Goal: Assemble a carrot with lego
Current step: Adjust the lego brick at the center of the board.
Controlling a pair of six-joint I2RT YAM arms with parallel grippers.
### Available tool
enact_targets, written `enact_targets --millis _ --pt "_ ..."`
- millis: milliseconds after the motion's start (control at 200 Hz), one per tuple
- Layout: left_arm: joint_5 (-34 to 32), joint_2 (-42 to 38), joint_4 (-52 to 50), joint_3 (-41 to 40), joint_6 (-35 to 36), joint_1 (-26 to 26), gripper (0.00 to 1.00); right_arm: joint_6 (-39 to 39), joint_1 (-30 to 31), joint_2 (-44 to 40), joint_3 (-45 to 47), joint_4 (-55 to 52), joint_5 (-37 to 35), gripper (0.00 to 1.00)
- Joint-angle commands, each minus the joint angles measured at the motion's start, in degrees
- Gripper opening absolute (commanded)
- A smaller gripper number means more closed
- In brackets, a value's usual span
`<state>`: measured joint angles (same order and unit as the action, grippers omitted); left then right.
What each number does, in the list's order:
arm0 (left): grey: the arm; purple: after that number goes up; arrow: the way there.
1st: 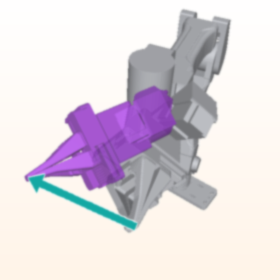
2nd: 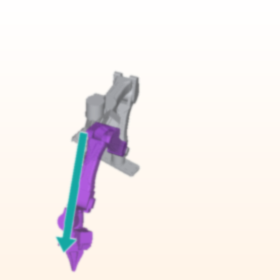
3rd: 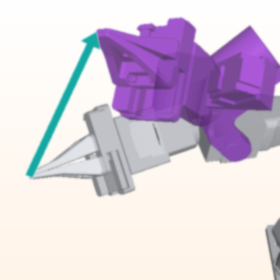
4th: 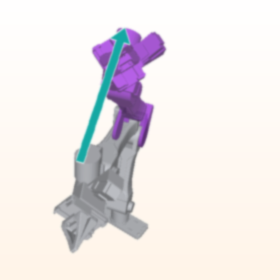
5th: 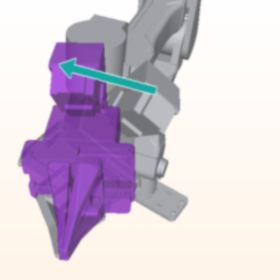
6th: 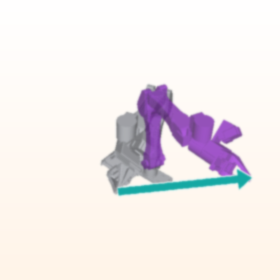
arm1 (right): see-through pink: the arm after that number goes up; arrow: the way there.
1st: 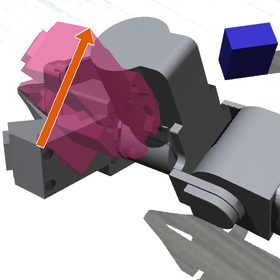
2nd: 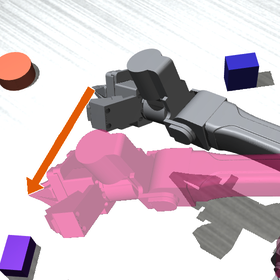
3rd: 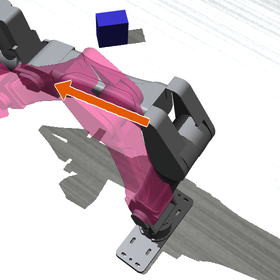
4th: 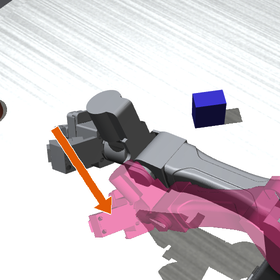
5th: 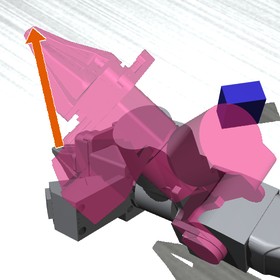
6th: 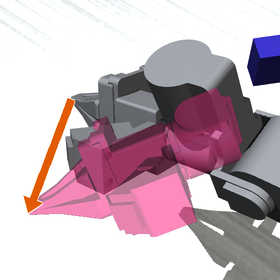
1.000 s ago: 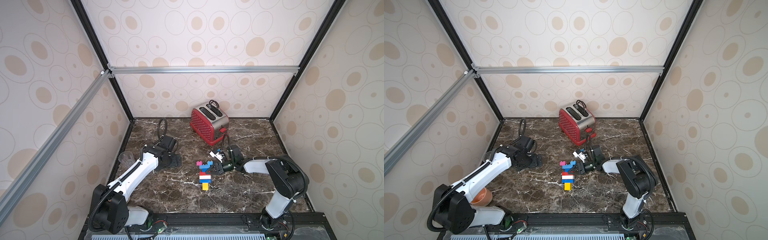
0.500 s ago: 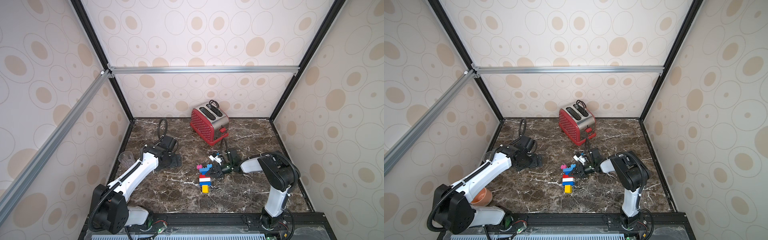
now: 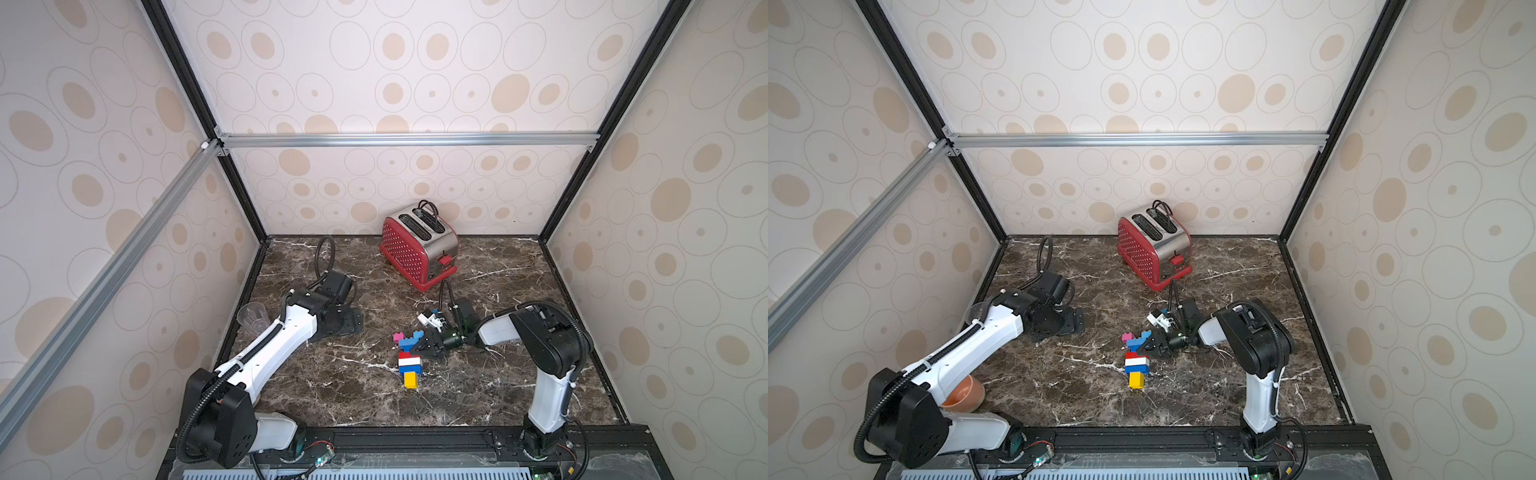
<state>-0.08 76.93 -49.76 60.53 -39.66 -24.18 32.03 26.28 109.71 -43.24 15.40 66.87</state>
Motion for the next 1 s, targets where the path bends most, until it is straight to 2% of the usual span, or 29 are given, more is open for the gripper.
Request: enact_targets --millis 0,210,361,421,431,496,521,531,691,781,997 --pt "-1.42 -0.81 -0.43 1.08 -0.95 -0.41 0.99 -1.66 -0.02 1.14 -1.33 -2.77 0.3 0.36" --pt "-1.55 -1.08 -0.43 0.9 -0.85 -0.41 0.99 -5.23 -0.03 0.86 -2.98 -9.46 -1.25 0.47" --pt "-1.68 -1.12 -0.06 0.51 -0.79 -0.38 0.99 -12.26 -0.06 0.86 -6.05 -22.57 -4.99 0.55" --pt "-1.81 -1.16 0.23 0.22 -0.69 -0.35 0.99 -15.91 -0.09 1.25 -7.75 -28.8 -6.66 0.66" --pt "-1.8 -1.16 0.26 0.21 -0.68 -0.41 0.99 -16.31 -0.14 1.28 -7.94 -29.22 -7.02 0.71" --pt "-1.99 -1.16 0.6 0.03 -0.51 -0.41 0.99 -18.97 -0.21 1.45 -9.19 -34.77 -9.52 0.87" --pt "-2.23 -1.16 0.73 0.02 -0.48 -0.39 0.99 -19.42 -0.25 1.38 -9.47 -36.02 -10.28 0.98" --pt "-2.33 -1.16 0.72 0.02 -0.48 -0.37 0.99 -19.52 -0.31 1.38 -9.53 -36.44 -10.78 1.0" --pt "-4.23 -0.77 1.86 0.08 0.26 -0.35 0.99 -21.24 -0.32 -0.09 -9.87 -42.6 -16.44 1.0" --pt "-5.98 -0.55 2.29 0.28 0.76 -0.37 0.99 -21.54 -0.29 -2.72 -9.84 -46.19 -22.14 1.0" --pt "-13.47 -0.03 3.51 -0.12 2.3 -0.34 0.99 -20.39 -0.42 -9.74 -9.88 -49.69 -34.29 1.0"
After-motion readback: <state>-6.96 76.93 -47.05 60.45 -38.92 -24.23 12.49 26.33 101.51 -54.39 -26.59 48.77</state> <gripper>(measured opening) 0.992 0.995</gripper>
